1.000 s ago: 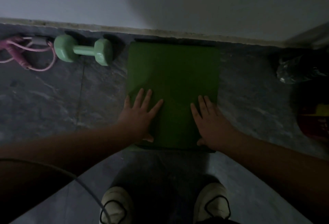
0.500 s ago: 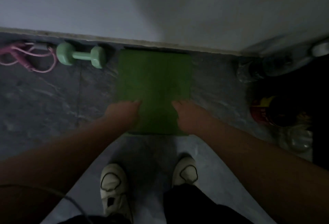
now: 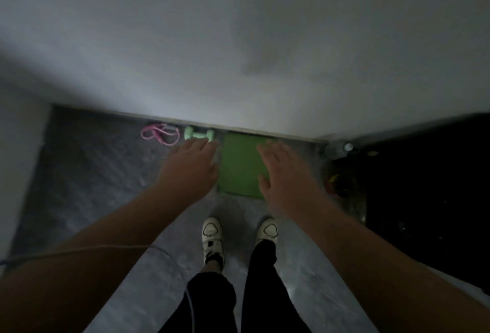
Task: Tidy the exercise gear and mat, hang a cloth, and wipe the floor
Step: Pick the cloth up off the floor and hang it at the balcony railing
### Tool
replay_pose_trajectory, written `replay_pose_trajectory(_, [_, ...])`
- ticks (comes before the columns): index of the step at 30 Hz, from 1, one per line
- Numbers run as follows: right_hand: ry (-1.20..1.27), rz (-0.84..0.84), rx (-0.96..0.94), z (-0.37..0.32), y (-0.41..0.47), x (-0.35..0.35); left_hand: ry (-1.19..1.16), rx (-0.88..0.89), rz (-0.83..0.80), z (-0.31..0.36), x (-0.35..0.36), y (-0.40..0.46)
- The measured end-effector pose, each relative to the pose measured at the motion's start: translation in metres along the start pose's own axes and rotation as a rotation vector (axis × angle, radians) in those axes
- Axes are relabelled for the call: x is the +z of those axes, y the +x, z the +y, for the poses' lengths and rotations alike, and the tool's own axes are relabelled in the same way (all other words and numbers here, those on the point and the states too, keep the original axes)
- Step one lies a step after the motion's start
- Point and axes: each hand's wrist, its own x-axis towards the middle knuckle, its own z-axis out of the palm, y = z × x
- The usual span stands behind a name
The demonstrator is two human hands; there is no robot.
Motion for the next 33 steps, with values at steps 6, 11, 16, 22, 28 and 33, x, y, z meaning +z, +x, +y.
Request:
replay_pose_trajectory(6, [-0.048,0.193,-0.106,-0.093,-0.029,-0.125,0.098,0.02,0.231,-0.004,-0.156,-0.057])
replay_pose_trajectory(11, [-0.053,0.297,-0.247,-0.16,-0.039,-0.202,0.156,-0.059,0.397,-0.016,-0.247,-0.104])
replay_pose_trajectory(16, [-0.084,0.325,-0.465,-0.211,-0.048,-0.242,0.174,-0.283,0.551,-0.025,-0.297,-0.172])
replay_pose_trajectory(22, [-0.159,0.279,-0.845,-0.259,-0.062,-0.249,0.165,-0.692,0.624,-0.008,-0.287,-0.282])
replay_pose_trajectory(28, [-0.161,0.133,-1.23,-0.31,-0.13,-0.205,0.101,-1.109,0.618,0.063,-0.22,-0.408])
replay_pose_trajectory(33, [-0.17,-0.024,-1.494,-0.344,-0.226,-0.15,0.013,-1.455,0.605,0.145,-0.155,-0.51])
